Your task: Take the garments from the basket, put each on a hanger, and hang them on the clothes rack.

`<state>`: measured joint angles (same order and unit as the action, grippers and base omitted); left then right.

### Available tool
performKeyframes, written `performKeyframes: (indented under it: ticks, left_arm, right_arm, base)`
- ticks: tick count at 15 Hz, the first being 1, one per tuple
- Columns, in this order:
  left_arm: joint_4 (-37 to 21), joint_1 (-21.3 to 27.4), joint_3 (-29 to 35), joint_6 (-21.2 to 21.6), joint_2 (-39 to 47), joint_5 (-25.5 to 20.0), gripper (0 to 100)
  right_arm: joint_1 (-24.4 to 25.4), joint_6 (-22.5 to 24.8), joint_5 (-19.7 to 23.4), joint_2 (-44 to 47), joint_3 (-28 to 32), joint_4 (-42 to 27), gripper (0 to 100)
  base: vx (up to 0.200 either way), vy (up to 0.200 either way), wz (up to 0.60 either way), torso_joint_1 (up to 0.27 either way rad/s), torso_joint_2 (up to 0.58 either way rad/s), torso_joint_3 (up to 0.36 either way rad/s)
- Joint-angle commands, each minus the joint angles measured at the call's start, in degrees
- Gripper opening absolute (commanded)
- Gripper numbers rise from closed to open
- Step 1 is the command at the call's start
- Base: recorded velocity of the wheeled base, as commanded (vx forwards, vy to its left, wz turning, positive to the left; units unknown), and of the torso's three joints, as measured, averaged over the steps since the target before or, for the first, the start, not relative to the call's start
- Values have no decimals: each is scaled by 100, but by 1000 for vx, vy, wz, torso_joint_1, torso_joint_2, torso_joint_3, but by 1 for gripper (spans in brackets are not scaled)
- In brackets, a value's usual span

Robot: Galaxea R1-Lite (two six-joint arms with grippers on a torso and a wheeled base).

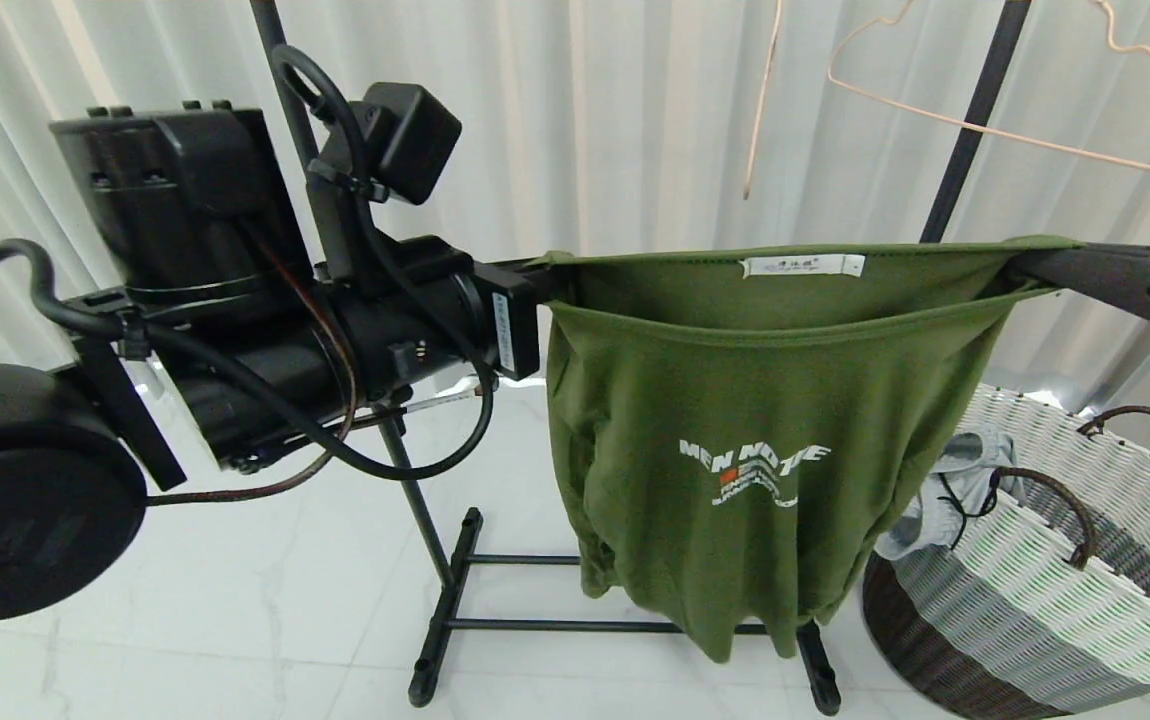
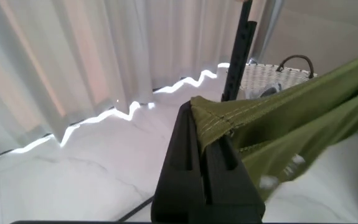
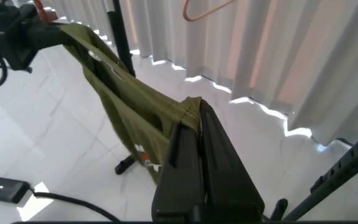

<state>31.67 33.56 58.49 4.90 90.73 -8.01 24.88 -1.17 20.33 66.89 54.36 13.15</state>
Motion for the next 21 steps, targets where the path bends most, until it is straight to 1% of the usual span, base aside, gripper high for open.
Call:
performKeyframes:
  ticks: [1, 3, 6, 8, 10, 11, 12, 14, 16, 17, 19, 21]
  left_arm:
    - [-135, -34, 84, 11, -240, 1, 0]
    - [-144, -34, 101, 20, -320, 1, 0]
    - [-144, -25, -163, 20, -407, 1, 0]
    - [-135, 1, -180, 11, -399, -16, 0]
    - [-126, 1, 145, 2, -258, -34, 0]
    - [-126, 1, 277, -7, -179, -60, 0]
    - [-126, -7, 549, -15, 14, -78, 0]
    - [-135, -25, 998, -15, 357, -78, 0]
    - [-135, -69, 1270, -15, 638, -78, 0]
    - [-135, -78, 1296, -15, 700, -78, 0]
    - [-135, -95, 1261, -15, 744, -78, 0]
    - [-144, -104, 1253, -15, 735, -78, 0]
  right_arm:
    - [-1, 3, 14, 70, 57, 3, 0]
    - [8, 3, 32, 175, 110, 38, 0]
    - [8, 3, 6, 298, 260, 56, 0]
    - [8, 12, -3, 263, 260, -23, 0]
    - [8, 29, 14, -106, 365, -850, 0]
    - [17, 29, 50, -229, 409, -1131, 0]
    - [87, 56, 111, -458, 418, -1474, 0]
    - [404, 47, 287, -739, 347, -1711, 0]
    - [1080, 47, 252, -967, 224, -1825, 0]
    - [1291, 47, 234, -994, 233, -1825, 0]
    - [1414, 47, 234, -1011, 224, -1834, 0]
    - [1414, 47, 234, -994, 224, -1834, 0]
  base:
    - [0, 0, 0, 0, 0, 0]
    - [0, 0, 0, 0, 0, 0]
    - [0, 0, 0, 0, 0, 0]
    - [0, 0, 0, 0, 0, 0]
    - [0, 0, 0, 0, 0, 0]
    - [0, 0, 0, 0, 0, 0]
    - [0, 0, 0, 0, 0, 0]
    - [0, 0, 0, 0, 0, 0]
    - [0, 0, 0, 0, 0, 0]
    - [0, 0, 0, 0, 0, 0]
    - [0, 0, 0, 0, 0, 0]
    - [0, 0, 0, 0, 0, 0]
